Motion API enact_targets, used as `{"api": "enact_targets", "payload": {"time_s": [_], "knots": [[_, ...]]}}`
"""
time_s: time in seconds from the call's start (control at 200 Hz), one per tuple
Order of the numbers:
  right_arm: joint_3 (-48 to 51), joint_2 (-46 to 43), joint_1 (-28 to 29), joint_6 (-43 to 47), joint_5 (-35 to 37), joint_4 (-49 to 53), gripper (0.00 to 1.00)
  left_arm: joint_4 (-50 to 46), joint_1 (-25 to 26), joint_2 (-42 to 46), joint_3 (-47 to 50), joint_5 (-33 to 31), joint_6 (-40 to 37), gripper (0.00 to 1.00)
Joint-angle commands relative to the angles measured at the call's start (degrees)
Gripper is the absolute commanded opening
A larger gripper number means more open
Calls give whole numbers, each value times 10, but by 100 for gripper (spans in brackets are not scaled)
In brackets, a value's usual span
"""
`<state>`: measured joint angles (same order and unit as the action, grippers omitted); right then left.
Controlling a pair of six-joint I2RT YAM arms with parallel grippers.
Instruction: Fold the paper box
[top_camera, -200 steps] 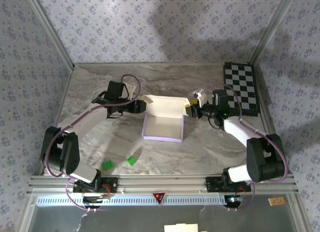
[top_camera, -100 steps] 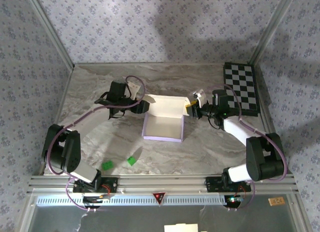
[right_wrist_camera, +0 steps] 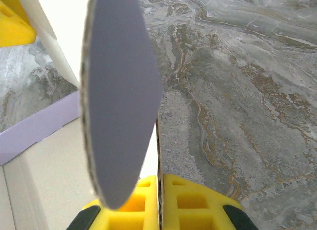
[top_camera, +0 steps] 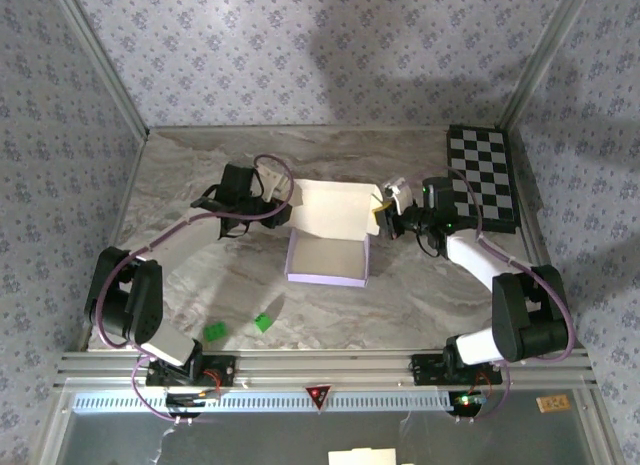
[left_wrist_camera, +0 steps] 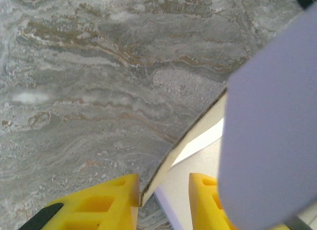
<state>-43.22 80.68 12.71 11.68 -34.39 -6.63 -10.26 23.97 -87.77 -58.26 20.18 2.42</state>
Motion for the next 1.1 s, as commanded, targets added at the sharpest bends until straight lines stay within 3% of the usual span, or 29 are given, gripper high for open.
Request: {"api": "enact_targets", "payload": {"time_s": [0.0, 0.315, 0.45, 0.565, 0.71, 1.094], "knots": [[-27, -4, 15, 16, 32, 27, 2, -21, 16, 13, -20, -5, -8, 29], [-55, -4, 81, -36, 179, 43, 0, -45, 40, 6, -47, -62, 34, 12], [-57, 2, 120, -100, 281, 21, 0, -23, 40, 13, -42, -78, 76, 9], [-53, 7, 155, -165, 373, -16, 0, -16, 41, 13, -43, -107, 110, 10], [-52, 18, 198, -203, 470, -57, 0, -27, 41, 14, -50, -156, 134, 20], [-41, 25, 214, -208, 502, -80, 0, -58, 41, 15, -63, -171, 142, 9]]}}
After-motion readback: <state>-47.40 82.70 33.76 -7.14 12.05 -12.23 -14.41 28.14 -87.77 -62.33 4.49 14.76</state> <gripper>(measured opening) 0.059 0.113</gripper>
